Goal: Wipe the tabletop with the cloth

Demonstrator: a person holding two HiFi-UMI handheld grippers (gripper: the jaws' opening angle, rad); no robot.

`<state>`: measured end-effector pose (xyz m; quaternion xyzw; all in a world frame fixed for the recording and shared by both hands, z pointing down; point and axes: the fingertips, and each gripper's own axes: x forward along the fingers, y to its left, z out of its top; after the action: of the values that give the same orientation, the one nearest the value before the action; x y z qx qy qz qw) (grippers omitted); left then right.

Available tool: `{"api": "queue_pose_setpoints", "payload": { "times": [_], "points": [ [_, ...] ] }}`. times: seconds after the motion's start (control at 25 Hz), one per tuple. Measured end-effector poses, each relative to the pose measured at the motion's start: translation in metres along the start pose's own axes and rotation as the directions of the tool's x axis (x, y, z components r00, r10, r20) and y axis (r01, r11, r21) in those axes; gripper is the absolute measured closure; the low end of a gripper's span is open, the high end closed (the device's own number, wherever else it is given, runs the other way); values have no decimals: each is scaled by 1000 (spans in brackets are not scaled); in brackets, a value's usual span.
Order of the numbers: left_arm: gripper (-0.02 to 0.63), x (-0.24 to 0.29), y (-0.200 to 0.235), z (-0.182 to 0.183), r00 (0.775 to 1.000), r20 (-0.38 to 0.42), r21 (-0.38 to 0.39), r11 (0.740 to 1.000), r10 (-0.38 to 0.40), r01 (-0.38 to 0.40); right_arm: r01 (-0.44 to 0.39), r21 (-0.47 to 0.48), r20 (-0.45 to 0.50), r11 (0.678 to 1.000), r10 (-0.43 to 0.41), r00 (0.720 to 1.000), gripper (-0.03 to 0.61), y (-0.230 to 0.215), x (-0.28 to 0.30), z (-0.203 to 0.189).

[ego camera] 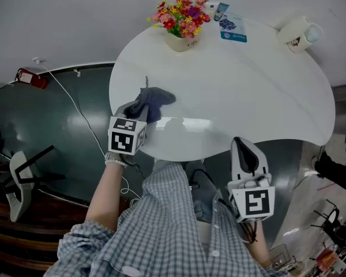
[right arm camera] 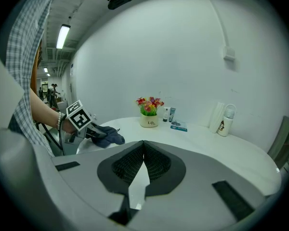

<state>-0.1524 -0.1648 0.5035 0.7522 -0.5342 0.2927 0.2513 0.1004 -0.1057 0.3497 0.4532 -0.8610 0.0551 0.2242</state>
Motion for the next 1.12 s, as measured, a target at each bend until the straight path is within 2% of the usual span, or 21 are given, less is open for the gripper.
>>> {"api": "queue_pose_setpoints", "payload": {
  "times": [0.32,0.44,0.68,0.8,1.12],
  "points": [
    [557,31,-64,24,993,-5,79,990,-115,115,41,22,-37,999,-40,999,569,-18,-13,-13],
    [557,41,-88,33,988,-7,95,984,-154,154,42,25,-24,999,-42,999,569,-24,-16,-15],
    [557,57,-134,45,974,-14,144,963,-226,226,56,36,-51,998,-54,997,569,-35,-23,-25],
    [557,66,-150,51,967,-20,164,953,-255,254,56,43,-28,998,-55,998,570,-41,-21,-24],
    [557,84,-190,64,948,-37,201,927,-315,315,61,63,-46,996,-58,997,569,-56,-23,-38]
  ]
}}
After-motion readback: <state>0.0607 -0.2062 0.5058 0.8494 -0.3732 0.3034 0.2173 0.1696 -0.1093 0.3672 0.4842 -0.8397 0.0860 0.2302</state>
